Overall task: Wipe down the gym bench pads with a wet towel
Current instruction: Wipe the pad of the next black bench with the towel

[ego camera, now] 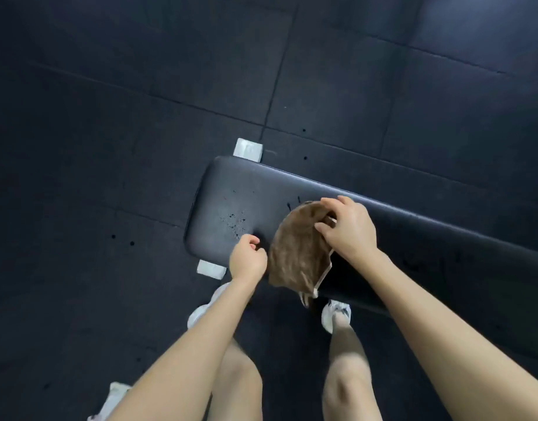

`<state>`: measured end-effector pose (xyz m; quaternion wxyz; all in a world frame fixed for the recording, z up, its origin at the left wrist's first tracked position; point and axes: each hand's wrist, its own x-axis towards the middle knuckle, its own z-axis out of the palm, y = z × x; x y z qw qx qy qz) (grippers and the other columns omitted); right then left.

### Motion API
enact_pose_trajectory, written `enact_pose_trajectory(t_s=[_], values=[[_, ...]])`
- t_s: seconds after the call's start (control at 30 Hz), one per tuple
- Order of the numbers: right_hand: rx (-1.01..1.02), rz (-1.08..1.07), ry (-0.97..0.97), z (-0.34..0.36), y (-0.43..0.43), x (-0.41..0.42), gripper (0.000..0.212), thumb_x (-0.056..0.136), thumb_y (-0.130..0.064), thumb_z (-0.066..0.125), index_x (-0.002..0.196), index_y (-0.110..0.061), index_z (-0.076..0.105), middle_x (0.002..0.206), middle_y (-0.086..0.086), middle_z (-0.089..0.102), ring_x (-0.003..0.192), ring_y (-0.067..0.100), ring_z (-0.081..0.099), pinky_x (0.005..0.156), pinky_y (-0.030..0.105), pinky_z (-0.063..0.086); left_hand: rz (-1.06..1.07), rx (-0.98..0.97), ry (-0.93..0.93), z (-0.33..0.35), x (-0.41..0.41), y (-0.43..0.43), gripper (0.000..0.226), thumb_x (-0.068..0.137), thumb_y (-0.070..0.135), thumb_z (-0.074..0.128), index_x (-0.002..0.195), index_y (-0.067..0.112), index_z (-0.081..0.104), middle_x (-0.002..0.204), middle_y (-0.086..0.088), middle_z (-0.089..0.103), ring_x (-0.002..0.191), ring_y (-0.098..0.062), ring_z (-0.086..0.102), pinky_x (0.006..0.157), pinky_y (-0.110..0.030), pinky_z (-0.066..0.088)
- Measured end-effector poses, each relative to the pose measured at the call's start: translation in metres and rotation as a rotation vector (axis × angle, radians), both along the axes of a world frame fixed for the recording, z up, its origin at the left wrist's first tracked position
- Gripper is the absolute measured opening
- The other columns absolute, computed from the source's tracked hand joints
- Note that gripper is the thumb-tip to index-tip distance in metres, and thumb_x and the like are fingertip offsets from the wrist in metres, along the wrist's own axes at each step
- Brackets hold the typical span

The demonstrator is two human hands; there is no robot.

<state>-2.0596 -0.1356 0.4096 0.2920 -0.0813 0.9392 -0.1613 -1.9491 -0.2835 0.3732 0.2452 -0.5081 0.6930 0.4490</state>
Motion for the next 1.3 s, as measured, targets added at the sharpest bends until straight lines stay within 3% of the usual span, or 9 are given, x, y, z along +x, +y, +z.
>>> enact_pose_trajectory(t_s=[0.13, 0.3, 0.43, 0.63, 0.77, 0.9, 1.03, 1.2, 1.3], values=[[-0.048, 0.259, 0.127, -0.038, 0.018, -0.005, 0.044, 0.083, -0.029, 0.07, 0.124, -0.017, 0.061, 0.14, 0.012, 0.051, 0.131, 0.034, 0.041, 0.103, 0.047, 0.041, -0.025, -0.355, 0.164, -0.022, 0.015, 0.021, 0.018, 0.086, 0.006, 0.054, 0.101, 0.009, 0.063, 0.101, -0.007, 0.062, 0.093, -0.025, 0.057, 0.08, -0.028, 0.039], [-0.079, 0.549, 0.157, -0.076, 0.038, 0.006, 0.054, 0.091, -0.044, 0.054, 0.139, -0.019, 0.047, 0.15, 0.015, 0.035, 0.142, 0.038, 0.023, 0.111, 0.057, 0.025, -0.597, -0.637, 0.459, -0.05, 0.031, 0.066, 0.02, 0.079, 0.018, 0.071, 0.097, 0.01, 0.072, 0.104, -0.006, 0.068, 0.097, -0.028, 0.064, 0.089, -0.033, 0.047], [-0.017, 0.768, 0.169, -0.11, 0.037, 0.014, 0.064, 0.097, -0.056, 0.022, 0.146, -0.016, 0.034, 0.153, 0.019, 0.027, 0.145, 0.036, 0.015, 0.113, 0.062, 0.016, -0.785, -0.641, 0.214, -0.08, 0.038, 0.091, 0.054, 0.094, 0.034, 0.025, 0.136, 0.005, 0.045, 0.143, -0.011, 0.045, 0.133, -0.027, 0.041, 0.112, -0.042, 0.028], [0.059, 0.797, 0.286, -0.15, 0.005, 0.032, 0.092, 0.084, -0.076, 0.026, 0.147, -0.008, 0.028, 0.152, 0.033, 0.016, 0.142, 0.047, 0.004, 0.111, 0.066, -0.001, -0.834, -0.757, 0.186, -0.119, 0.06, 0.063, 0.056, 0.098, 0.038, 0.017, 0.148, 0.013, 0.013, 0.155, 0.001, 0.01, 0.144, -0.019, 0.013, 0.115, -0.051, 0.011], [-0.026, 0.828, 0.346, -0.159, -0.046, 0.036, 0.093, 0.083, -0.077, 0.029, 0.148, -0.012, 0.024, 0.153, 0.031, 0.013, 0.143, 0.046, 0.003, 0.111, 0.065, -0.001, -0.68, -0.783, 0.315, -0.115, 0.067, 0.012, 0.053, 0.097, 0.036, 0.03, 0.143, 0.01, 0.032, 0.15, -0.002, 0.034, 0.14, -0.023, 0.03, 0.114, -0.052, 0.012], [-0.132, 0.933, 0.368, -0.162, -0.112, 0.037, 0.082, 0.083, -0.062, 0.038, 0.149, -0.014, 0.025, 0.156, 0.025, 0.011, 0.144, 0.043, 0.001, 0.112, 0.061, -0.003, -0.175, -0.786, 0.361, -0.105, 0.078, -0.036, 0.044, 0.092, 0.031, 0.043, 0.128, 0.01, 0.055, 0.137, -0.007, 0.052, 0.133, -0.028, 0.041, 0.115, -0.049, 0.014], [-0.286, 0.993, 0.397, -0.156, -0.137, 0.047, 0.051, 0.084, -0.02, 0.038, 0.129, -0.002, 0.054, 0.142, 0.027, 0.043, 0.135, 0.044, 0.034, 0.106, 0.063, 0.033, 0.146, -0.814, 0.414, -0.096, 0.09, -0.053, 0.028, 0.087, 0.015, 0.05, 0.107, 0.009, 0.068, 0.12, -0.008, 0.064, 0.12, -0.028, 0.055, 0.11, -0.044, 0.03], [-0.528, 0.719, 0.314, -0.096, -0.109, 0.052, 0.043, 0.082, -0.002, 0.046, 0.122, -0.009, 0.06, 0.124, 0.007, 0.064, 0.117, 0.027, 0.059, 0.095, 0.031, 0.045, 0.296, -0.834, 0.465, -0.086, 0.104, -0.044, 0.025, 0.081, 0.006, 0.052, 0.098, 0.01, 0.071, 0.113, -0.005, 0.066, 0.109, -0.017, 0.054, 0.1, -0.034, 0.039], [-0.618, 0.402, -0.095, -0.042, -0.095, 0.046, 0.052, 0.083, -0.002, 0.062, 0.116, -0.041, 0.05, 0.105, -0.016, 0.068, 0.1, 0.006, 0.064, 0.089, 0.027, 0.048, 0.39, -0.814, 0.464, -0.081, 0.108, -0.038, 0.026, 0.078, 0.005, 0.053, 0.097, 0.011, 0.071, 0.112, -0.005, 0.066, 0.104, -0.01, 0.049, 0.093, -0.019, 0.031]])
